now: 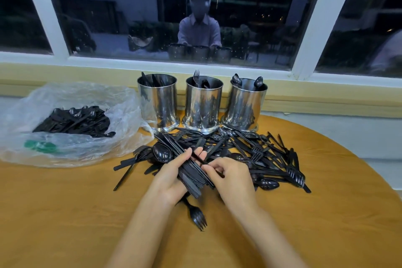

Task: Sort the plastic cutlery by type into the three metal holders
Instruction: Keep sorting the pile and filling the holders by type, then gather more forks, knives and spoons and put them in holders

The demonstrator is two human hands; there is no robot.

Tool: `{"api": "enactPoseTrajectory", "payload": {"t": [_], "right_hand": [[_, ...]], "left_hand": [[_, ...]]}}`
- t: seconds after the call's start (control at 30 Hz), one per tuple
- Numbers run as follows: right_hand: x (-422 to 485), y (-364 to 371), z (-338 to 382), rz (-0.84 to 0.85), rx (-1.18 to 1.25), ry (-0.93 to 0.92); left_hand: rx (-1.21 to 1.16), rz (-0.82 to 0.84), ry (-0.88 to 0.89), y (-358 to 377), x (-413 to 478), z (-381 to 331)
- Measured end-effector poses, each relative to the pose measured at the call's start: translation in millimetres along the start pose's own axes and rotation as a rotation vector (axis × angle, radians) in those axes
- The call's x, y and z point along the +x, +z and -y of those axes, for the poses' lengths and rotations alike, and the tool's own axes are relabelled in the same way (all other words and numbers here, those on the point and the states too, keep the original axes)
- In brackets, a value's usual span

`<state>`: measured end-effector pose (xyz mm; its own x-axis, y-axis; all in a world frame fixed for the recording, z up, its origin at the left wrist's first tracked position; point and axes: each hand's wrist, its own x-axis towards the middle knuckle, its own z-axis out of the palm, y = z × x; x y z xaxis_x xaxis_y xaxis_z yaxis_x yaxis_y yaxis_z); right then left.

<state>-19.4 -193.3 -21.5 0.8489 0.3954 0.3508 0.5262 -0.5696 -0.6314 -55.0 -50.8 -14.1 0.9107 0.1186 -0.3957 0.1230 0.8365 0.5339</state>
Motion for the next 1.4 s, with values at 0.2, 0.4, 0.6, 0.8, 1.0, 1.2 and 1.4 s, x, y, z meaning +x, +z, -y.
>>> {"api": "enactPoseTrajectory", "payload": {"t": [0.2, 0.4, 0.6, 0.8, 1.0, 1.2, 1.4], "right_hand": [[-3.0, -32.4, 35.7, 0.201, 0.235, 0.037], [-1.4, -51.6, 78.3, 0.446, 0.545, 0.104], [6.2, -61.7, 100.5, 0.549, 0.601, 0.139], [5.5, -63.5, 98.2, 0.599, 0.546, 0.093], [8.7, -47.4, 91.5, 0.533, 0.654, 0.140], [16.0, -38.0, 86.3, 0.431, 0.769, 0.205], [23.0, -31.2, 82.5, 0.148, 0.888, 0.287]], "left_hand": [[0.139, -0.067, 0.167, 4.9, -41.0, -12.2], [0.385, -0.098, 0.308, 14.1, -81.3, -33.2], [0.620, 0.033, 0.312, 29.0, -110.3, -24.1], [0.662, 0.041, 0.305, 37.1, -114.6, -17.3], [0.533, 0.032, 0.267, 37.3, -110.6, -16.9], [0.346, -0.026, 0.204, 30.5, -100.8, -15.2], [0.169, -0.104, 0.216, 18.8, -86.2, -20.7]]}}
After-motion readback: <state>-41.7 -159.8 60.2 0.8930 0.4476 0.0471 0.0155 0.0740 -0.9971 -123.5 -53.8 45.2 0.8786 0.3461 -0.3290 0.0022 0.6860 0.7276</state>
